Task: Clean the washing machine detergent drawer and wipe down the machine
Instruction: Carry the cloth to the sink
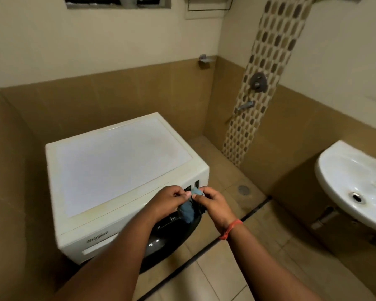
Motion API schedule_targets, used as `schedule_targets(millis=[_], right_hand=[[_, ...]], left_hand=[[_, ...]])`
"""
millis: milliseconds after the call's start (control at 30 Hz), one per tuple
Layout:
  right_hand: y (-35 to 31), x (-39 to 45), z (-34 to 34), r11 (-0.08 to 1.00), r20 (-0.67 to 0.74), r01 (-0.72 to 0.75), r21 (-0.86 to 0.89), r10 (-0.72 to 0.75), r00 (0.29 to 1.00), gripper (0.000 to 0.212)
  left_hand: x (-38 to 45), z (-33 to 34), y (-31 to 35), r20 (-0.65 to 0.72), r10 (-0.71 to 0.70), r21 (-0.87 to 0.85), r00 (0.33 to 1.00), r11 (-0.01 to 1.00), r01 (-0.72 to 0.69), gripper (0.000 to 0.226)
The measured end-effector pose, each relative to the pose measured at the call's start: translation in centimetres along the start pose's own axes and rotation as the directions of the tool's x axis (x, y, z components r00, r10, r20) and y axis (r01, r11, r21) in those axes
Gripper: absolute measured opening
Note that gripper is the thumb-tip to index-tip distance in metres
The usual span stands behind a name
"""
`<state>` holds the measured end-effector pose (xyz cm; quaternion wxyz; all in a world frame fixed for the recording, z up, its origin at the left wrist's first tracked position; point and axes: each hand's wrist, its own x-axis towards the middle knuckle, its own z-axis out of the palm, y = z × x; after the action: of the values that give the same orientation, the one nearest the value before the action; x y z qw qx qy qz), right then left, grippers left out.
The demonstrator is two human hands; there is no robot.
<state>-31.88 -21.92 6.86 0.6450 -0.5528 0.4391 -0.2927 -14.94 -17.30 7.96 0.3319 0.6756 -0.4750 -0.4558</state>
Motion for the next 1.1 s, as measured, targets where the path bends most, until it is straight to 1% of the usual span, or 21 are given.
schedule_targets(millis=[67,200,233,300,400,467,533,567,633,700,767,867,1000,1100], right_hand=[[-0.9,-0.8,-4.2,0.989,-0.057,0.053,-0.136,-0.061,0.997,0.010],[-2.3,-2.9,-13.8,0.943,-0.083,0.113,-0.314,-0.146,0.986,0.006],[-2.6,-3.4,-16.6,0.930,-0.106,0.116,-0.348,-0.162,0.981,0.005],[-3.0,-4.4,-21.7,0.918,-0.139,0.109,-0.381,-0.173,0.975,0.006],[-3.7,-5.8,-28.5,0.936,-0.204,0.096,-0.338,-0.173,0.964,0.014],[-4.1,-7.1,-32.7,0.961,-0.277,0.089,-0.263,-0.163,0.947,0.022],[-4.4,-8.3,-36.2,0.984,-0.352,0.087,-0.158,-0.139,0.926,0.029],[-4.5,-8.9,-38.1,0.990,-0.389,0.080,-0.112,-0.118,0.913,0.031],[-4.5,-9.9,-41.5,0.997,-0.456,0.058,-0.048,-0.073,0.887,0.033],[-4.2,-10.7,-44.4,0.999,-0.526,0.038,-0.003,-0.034,0.850,0.033],[-3.5,-11.2,-47.2,0.999,-0.616,0.027,0.048,0.008,0.788,0.032],[-2.4,-11.5,-50.8,0.990,-0.725,0.050,0.134,0.064,0.686,0.030],[-1.4,-11.4,-55.4,0.970,-0.830,0.109,0.216,0.124,0.543,0.026],[-1.7,-11.2,-58.6,0.968,-0.877,0.129,0.217,0.135,0.461,0.036]], left_hand=[[1.2,3.0,2.3,0.023,0.054,0.060,0.998,0.997,-0.056,0.030],[3.5,11.7,7.4,0.051,0.153,0.117,0.987,0.980,-0.158,0.031],[4.1,14.2,8.9,0.057,0.164,0.115,0.985,0.979,-0.170,0.031],[5.2,19.0,11.5,0.081,0.175,0.053,0.981,0.982,-0.179,0.029],[6.8,25.1,14.5,0.112,0.182,-0.098,0.977,0.980,-0.171,0.027],[7.4,28.9,16.3,0.164,0.164,-0.148,0.973,0.979,-0.140,0.030],[7.7,32.0,17.7,0.279,0.129,-0.194,0.952,0.978,-0.075,0.031],[8.0,33.5,18.5,0.350,0.111,-0.226,0.930,0.974,-0.031,0.029],[8.6,36.3,20.2,0.428,0.085,-0.275,0.900,0.961,0.040,0.022],[9.5,38.7,21.7,0.418,0.073,-0.324,0.905,0.943,0.074,0.016],[10.8,41.3,23.2,0.389,0.049,-0.378,0.920,0.919,0.111,0.010],[13.2,45.4,25.3,0.367,0.014,-0.453,0.930,0.876,0.165,0.003],[16.9,51.3,28.7,0.352,0.032,-0.531,0.936,0.830,0.171,0.010],[19.5,55.0,31.1,0.394,0.084,-0.507,0.915,0.851,0.140,0.022]])
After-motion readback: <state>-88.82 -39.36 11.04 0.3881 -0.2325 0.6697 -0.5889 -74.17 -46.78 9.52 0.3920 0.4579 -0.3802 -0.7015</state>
